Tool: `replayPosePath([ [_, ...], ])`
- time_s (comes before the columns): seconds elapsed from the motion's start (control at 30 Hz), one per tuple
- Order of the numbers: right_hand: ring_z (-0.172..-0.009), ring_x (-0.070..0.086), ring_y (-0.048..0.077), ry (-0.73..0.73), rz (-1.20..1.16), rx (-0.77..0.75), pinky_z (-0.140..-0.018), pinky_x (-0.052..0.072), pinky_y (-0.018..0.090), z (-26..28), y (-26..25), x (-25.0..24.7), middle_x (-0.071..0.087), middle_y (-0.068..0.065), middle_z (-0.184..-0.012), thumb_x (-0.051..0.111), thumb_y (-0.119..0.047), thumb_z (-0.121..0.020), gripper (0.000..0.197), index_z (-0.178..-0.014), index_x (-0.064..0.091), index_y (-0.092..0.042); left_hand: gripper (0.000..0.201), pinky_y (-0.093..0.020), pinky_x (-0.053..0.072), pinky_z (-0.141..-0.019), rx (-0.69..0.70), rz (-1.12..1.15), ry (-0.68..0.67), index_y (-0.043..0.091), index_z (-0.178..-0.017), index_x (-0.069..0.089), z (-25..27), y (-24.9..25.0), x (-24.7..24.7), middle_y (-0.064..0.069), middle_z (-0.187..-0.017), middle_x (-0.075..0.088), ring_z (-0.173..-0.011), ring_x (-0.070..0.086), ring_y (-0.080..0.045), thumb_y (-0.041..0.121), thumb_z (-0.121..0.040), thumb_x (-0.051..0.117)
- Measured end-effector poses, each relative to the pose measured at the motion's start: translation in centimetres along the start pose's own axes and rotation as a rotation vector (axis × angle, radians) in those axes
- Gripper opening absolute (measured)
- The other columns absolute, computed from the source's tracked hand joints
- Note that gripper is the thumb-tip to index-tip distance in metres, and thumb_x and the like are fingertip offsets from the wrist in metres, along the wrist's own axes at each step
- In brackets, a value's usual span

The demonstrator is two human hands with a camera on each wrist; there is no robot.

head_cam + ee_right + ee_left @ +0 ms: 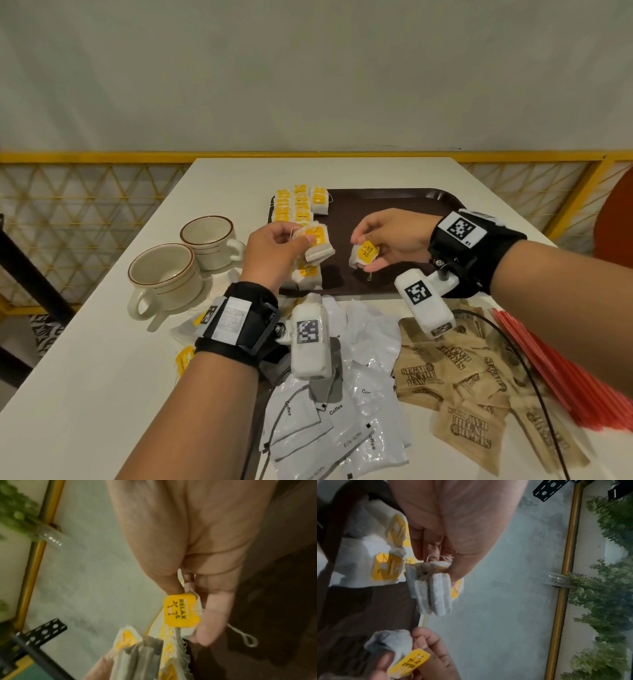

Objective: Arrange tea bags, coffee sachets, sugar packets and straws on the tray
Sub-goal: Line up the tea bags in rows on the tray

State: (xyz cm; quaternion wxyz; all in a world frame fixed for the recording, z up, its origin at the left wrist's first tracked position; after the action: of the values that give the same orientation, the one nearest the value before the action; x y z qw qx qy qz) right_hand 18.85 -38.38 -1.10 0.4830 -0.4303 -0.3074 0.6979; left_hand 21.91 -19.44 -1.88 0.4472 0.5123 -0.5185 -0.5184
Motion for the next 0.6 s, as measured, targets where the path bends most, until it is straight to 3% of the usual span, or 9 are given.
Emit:
replayPosePath([
  [0.07, -0.078, 0.066, 0.022, -0.021, -0.156, 0.028, -0.065, 0.061, 0.028, 0.0, 0.5, 0.2, 0.061, 0.017, -0.095, 0.047, -0.006, -0.099, 0.012, -0.100, 0.058, -0.002, 0.011, -0.040, 0.052, -0.093, 0.001, -0.013, -0.007, 0.019, -0.080, 0.065, 0.1, -0.1, 0.2, -0.008, -0.102, 0.070, -0.098, 0.066, -0.022, 0.011, -0.082, 0.072],
  [0.17, -0.078, 0.068, 0.019, -0.026, -0.277, 0.030, -0.065, 0.060, 0.026, -0.2, 1.3, 0.2, 0.065, 0.016, -0.097, 0.061, -0.015, -0.092, 0.019, -0.100, 0.062, 0.001, 0.012, -0.041, 0.053, -0.090, 0.007, -0.034, -0.021, 0.016, -0.077, 0.064, 0.1, -0.3, 0.7, -0.014, -0.098, 0.070, -0.095, 0.067, -0.027, 0.008, -0.080, 0.073],
  [0.27, -0.073, 0.065, 0.017, 0.012, -0.108, -0.032, -0.066, 0.059, 0.026, -0.6, 1.3, -0.4, 0.066, 0.014, -0.088, 0.068, 0.000, -0.083, 0.013, -0.095, 0.063, 0.000, 0.015, -0.032, 0.054, -0.074, 0.020, -0.065, -0.051, 0.015, -0.075, 0.062, -0.3, 0.2, 1.5, -0.013, -0.087, 0.068, -0.078, 0.063, -0.023, 0.006, -0.080, 0.072],
  [0.33, -0.071, 0.060, 0.017, 0.086, 0.011, -0.076, -0.066, 0.059, 0.028, -1.1, 1.0, -1.4, 0.061, 0.011, -0.083, 0.067, 0.005, -0.083, 0.016, -0.096, 0.062, -0.004, 0.016, -0.026, 0.050, -0.059, 0.036, -0.089, -0.095, 0.013, -0.076, 0.060, -1.5, 1.4, 2.3, -0.007, -0.075, 0.062, -0.063, 0.055, -0.016, 0.003, -0.081, 0.071],
  [0.37, -0.072, 0.060, 0.019, 0.128, 0.064, -0.114, -0.067, 0.058, 0.030, -1.3, 0.5, -2.0, 0.059, 0.010, -0.083, 0.065, 0.006, -0.083, 0.018, -0.096, 0.061, -0.006, 0.018, -0.027, 0.050, -0.057, 0.048, -0.121, -0.118, 0.013, -0.075, 0.059, -2.4, 2.1, 2.6, -0.005, -0.071, 0.059, -0.059, 0.053, -0.016, 0.001, -0.081, 0.070],
  [0.47, -0.061, 0.054, 0.022, 0.209, 0.172, -0.251, -0.065, 0.052, 0.038, -1.7, -1.6, -3.3, 0.053, 0.009, -0.078, 0.058, 0.009, -0.082, 0.021, -0.089, 0.057, -0.010, 0.024, -0.042, 0.054, -0.073, 0.081, -0.256, -0.193, 0.013, -0.069, 0.056, -6.1, 4.1, 3.9, -0.006, -0.065, 0.054, -0.058, 0.053, -0.020, -0.004, -0.079, 0.070],
  [0.53, -0.055, 0.050, 0.017, 0.243, 0.253, -0.319, -0.064, 0.054, 0.040, -2.1, -3.0, -3.9, 0.048, 0.007, -0.074, 0.055, 0.012, -0.081, 0.024, -0.092, 0.055, -0.010, 0.024, -0.041, 0.055, -0.073, 0.104, -0.394, -0.258, 0.012, -0.068, 0.055, -8.4, 5.1, 5.1, -0.005, -0.064, 0.054, -0.060, 0.054, -0.019, -0.002, -0.080, 0.071],
  [0.6, -0.061, 0.054, 0.016, 0.252, 0.343, -0.368, -0.064, 0.057, 0.037, -2.7, -4.1, -4.1, 0.052, 0.005, -0.077, 0.058, 0.011, -0.080, 0.029, -0.101, 0.056, -0.008, 0.023, -0.036, 0.056, -0.067, 0.123, -0.501, -0.321, 0.012, -0.069, 0.055, -10.3, 5.6, 6.4, -0.004, -0.064, 0.055, -0.062, 0.057, -0.018, 0.001, -0.080, 0.072],
])
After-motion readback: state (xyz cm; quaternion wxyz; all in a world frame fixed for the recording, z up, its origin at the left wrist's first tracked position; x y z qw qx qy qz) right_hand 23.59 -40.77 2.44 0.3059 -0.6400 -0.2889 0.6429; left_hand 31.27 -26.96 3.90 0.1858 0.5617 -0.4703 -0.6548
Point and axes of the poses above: each hand's wrist, its own z-axis away from the middle knuckle, its own x-axis out of the palm, y = z × x, the point moved 8 cm from there along -z, towards the middle knuckle
